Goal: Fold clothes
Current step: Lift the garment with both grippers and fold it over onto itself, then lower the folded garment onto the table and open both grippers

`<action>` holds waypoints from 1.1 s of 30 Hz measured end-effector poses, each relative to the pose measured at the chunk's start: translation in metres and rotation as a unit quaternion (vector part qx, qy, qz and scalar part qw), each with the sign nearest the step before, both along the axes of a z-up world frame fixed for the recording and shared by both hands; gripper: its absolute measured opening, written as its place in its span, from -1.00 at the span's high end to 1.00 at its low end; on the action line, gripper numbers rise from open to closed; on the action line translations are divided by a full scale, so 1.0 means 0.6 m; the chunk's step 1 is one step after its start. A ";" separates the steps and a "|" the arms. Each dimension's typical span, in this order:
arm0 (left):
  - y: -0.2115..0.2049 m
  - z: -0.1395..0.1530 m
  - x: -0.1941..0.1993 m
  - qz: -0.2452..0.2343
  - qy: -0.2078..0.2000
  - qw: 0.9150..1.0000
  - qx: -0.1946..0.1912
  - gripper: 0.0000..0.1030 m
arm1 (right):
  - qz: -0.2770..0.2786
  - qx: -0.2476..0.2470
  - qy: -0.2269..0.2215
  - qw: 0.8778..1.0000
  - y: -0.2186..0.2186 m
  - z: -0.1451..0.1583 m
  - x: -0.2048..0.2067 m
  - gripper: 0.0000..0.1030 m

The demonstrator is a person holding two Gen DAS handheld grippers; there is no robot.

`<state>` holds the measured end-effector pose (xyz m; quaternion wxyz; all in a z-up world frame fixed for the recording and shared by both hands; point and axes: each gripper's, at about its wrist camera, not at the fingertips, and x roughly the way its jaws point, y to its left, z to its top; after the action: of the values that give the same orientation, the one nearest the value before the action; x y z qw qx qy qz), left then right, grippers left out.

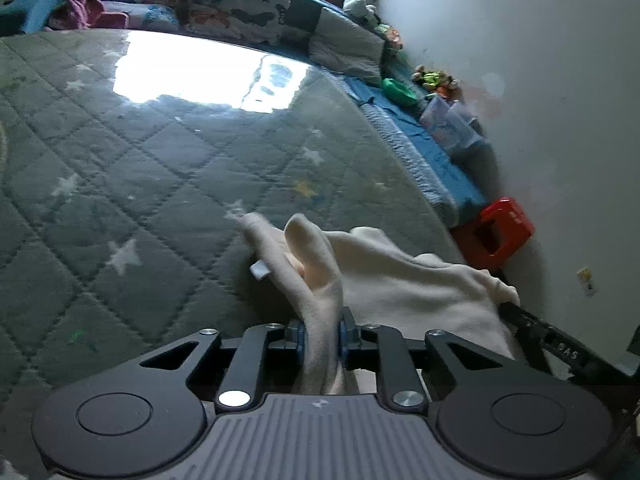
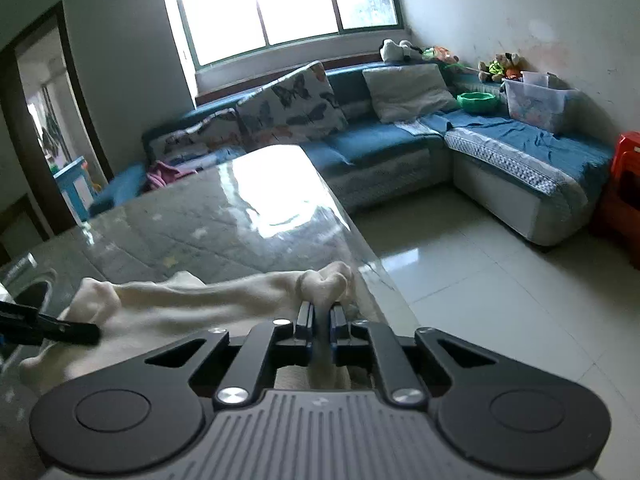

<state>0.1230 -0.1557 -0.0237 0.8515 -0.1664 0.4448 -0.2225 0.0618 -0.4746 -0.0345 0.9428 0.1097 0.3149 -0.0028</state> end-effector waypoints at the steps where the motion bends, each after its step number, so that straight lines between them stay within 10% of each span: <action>1: 0.002 0.002 0.001 0.001 -0.001 1.000 0.006 0.56 | -0.004 -0.006 0.005 1.000 0.000 -0.002 0.001 0.77; 15: 0.002 0.060 0.006 0.009 -0.071 0.997 0.040 0.43 | 0.030 -0.022 -0.014 0.999 0.043 0.020 0.021 0.66; 33: -0.105 0.003 0.064 -0.053 -0.051 0.996 0.044 0.47 | 0.049 -0.025 0.015 0.998 0.078 -0.022 0.090 0.51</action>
<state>0.1615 -0.2186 -0.0219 0.8665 -0.0934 0.4187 -0.2552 0.1157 -0.4281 -0.0479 0.9394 0.0709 0.3338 0.0339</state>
